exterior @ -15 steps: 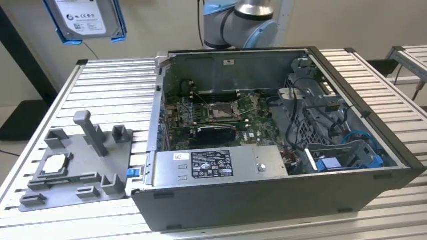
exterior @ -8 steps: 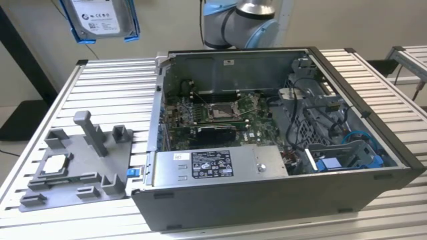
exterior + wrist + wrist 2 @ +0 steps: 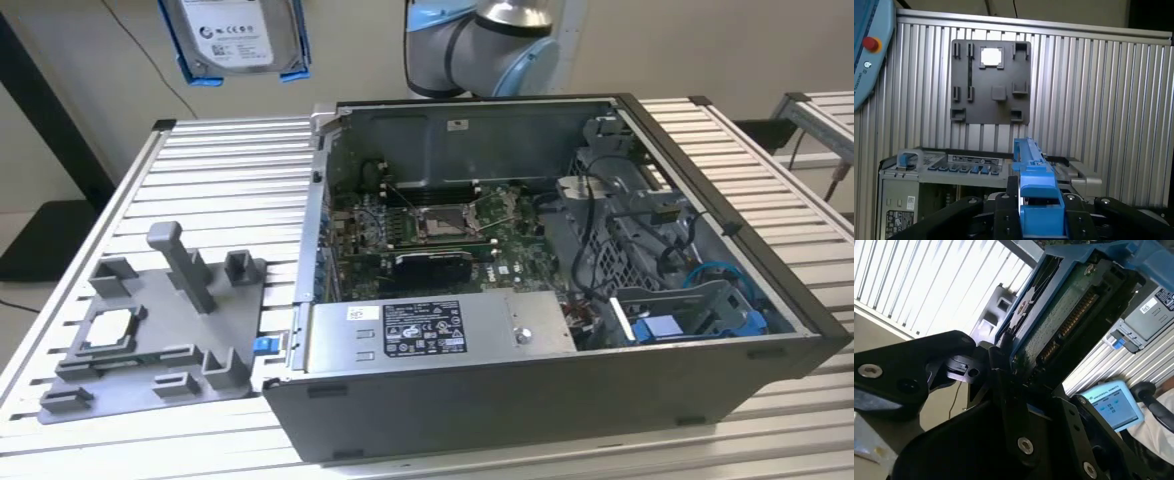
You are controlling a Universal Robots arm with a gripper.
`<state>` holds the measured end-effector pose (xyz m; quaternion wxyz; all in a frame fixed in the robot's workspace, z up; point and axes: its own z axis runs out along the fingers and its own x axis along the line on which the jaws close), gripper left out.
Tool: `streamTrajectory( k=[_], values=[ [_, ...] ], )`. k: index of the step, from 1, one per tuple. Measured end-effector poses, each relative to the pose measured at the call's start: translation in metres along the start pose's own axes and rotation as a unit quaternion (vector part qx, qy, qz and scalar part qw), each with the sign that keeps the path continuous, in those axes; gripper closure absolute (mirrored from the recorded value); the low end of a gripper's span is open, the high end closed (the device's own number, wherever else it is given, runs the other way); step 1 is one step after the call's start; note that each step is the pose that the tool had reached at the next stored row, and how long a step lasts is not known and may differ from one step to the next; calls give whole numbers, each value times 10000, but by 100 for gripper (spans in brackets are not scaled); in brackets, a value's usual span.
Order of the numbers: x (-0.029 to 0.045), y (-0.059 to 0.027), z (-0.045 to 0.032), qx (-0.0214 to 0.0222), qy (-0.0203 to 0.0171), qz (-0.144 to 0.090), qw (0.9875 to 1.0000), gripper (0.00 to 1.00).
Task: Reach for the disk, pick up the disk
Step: 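Pick up the disk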
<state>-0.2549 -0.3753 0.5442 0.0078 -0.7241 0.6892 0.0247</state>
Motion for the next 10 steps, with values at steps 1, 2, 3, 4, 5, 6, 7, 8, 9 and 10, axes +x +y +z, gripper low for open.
streamTrajectory(
  k=[1,2,3,4,5,6,7,8,9,10],
  values=[
    [2,-36,-1,-1,0,0,10000,100],
    [4,-73,-2,-1,0,0,10000,100],
    [5,-103,-3,-2,0,-1,10000,100],
    [7,-139,-3,-2,0,-1,10000,100],
    [8,-172,-4,-2,0,0,10000,100],
    [10,-204,-5,-3,0,0,10000,100],
    [12,-237,-6,-3,0,0,10000,100],
    [13,-270,-7,-4,0,0,10000,100],
    [15,-305,-8,-4,0,0,10000,100],
    [17,-339,-9,-5,0,0,10000,100]
  ],
)
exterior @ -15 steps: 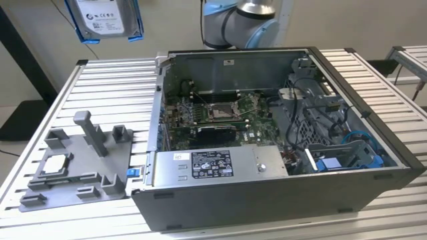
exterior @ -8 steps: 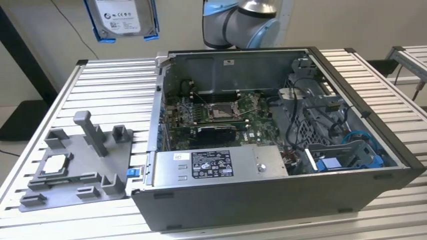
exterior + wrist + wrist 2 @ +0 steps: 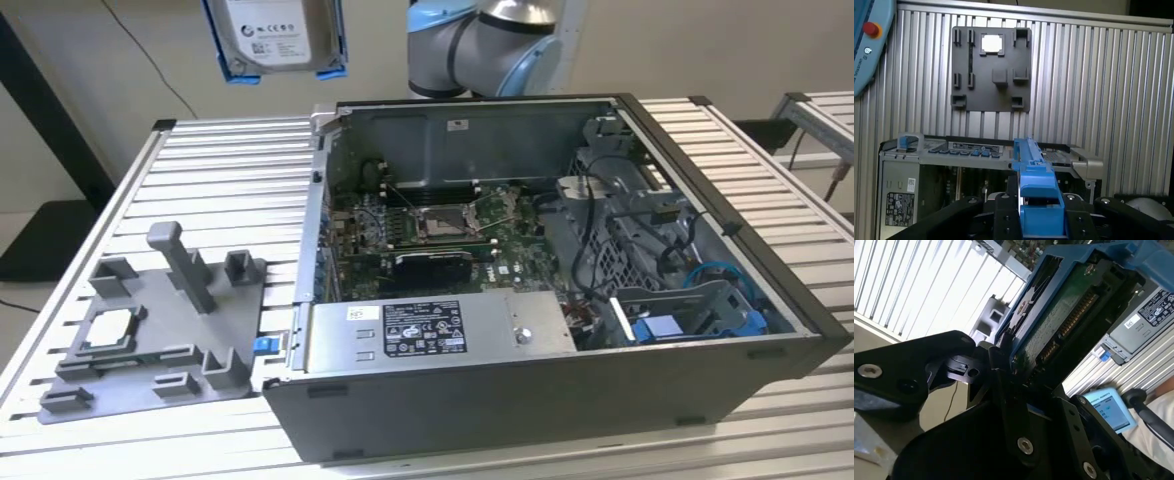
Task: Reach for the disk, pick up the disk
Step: 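Pick up the disk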
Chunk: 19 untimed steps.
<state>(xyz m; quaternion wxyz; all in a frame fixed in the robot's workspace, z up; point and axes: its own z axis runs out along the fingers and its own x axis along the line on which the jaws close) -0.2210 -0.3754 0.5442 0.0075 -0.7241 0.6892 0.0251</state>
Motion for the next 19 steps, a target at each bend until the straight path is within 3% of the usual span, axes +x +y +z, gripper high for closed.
streamTrajectory(
  k=[19],
  values=[
    [29,-601,-16,-6,0,1,10000,100]
  ],
)
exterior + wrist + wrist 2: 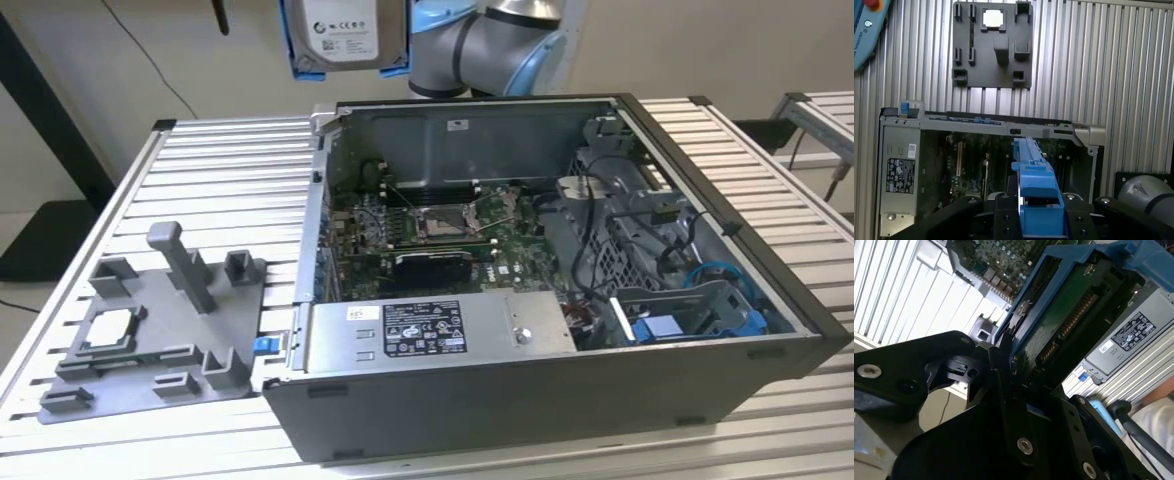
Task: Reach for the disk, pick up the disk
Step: 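Pick up the disk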
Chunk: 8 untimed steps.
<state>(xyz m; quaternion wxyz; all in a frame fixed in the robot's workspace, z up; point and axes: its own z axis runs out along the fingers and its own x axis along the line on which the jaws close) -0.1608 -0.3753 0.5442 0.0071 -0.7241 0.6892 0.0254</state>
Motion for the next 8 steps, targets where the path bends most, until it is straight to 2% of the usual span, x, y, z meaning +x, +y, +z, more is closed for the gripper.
streamTrajectory(
  k=[8],
  values=[
    [12,-240,-6,-1,0,0,10000,100]
  ],
)
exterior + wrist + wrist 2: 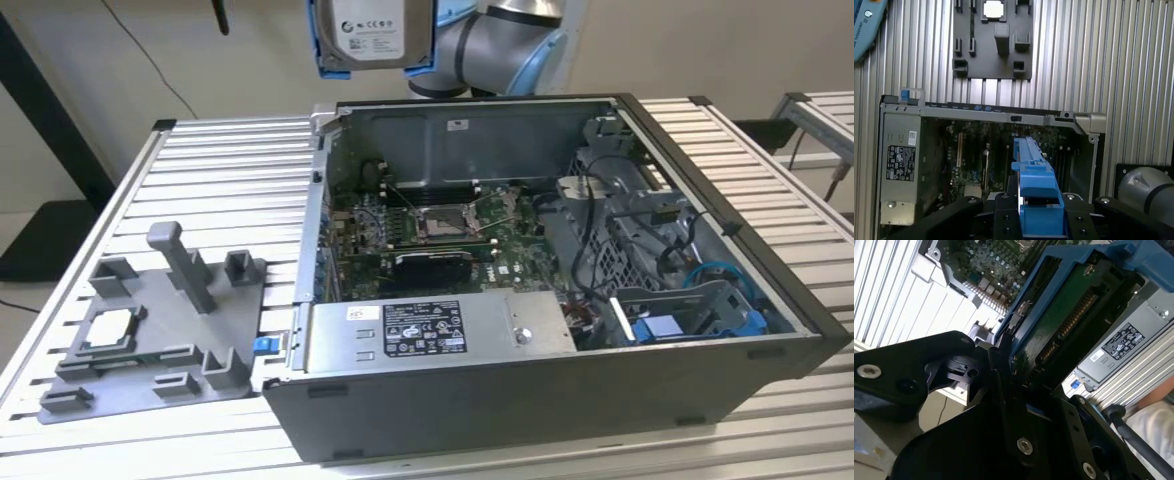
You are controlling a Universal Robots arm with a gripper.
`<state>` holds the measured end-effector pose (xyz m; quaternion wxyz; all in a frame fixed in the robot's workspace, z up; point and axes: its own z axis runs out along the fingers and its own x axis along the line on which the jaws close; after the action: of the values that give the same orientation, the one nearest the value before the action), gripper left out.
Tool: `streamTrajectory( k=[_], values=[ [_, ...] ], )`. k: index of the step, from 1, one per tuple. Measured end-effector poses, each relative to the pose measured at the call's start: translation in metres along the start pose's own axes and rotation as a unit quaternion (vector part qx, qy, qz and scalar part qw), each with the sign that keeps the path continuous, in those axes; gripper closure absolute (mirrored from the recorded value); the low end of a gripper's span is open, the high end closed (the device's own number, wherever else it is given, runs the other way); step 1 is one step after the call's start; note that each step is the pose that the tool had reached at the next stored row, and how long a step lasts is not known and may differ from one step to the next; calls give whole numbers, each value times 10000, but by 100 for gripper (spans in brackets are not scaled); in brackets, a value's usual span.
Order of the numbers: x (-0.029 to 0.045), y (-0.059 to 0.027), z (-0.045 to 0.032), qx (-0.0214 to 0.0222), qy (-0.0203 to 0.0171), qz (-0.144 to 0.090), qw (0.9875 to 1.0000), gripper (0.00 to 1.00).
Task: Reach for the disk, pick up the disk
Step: 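Pick up the disk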
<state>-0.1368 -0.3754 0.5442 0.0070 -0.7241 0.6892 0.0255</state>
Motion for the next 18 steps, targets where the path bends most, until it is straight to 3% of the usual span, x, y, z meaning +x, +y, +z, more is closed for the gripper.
streamTrajectory(
  k=[18],
  values=[
    [31,-638,-17,-7,-1,1,10000,100]
  ],
)
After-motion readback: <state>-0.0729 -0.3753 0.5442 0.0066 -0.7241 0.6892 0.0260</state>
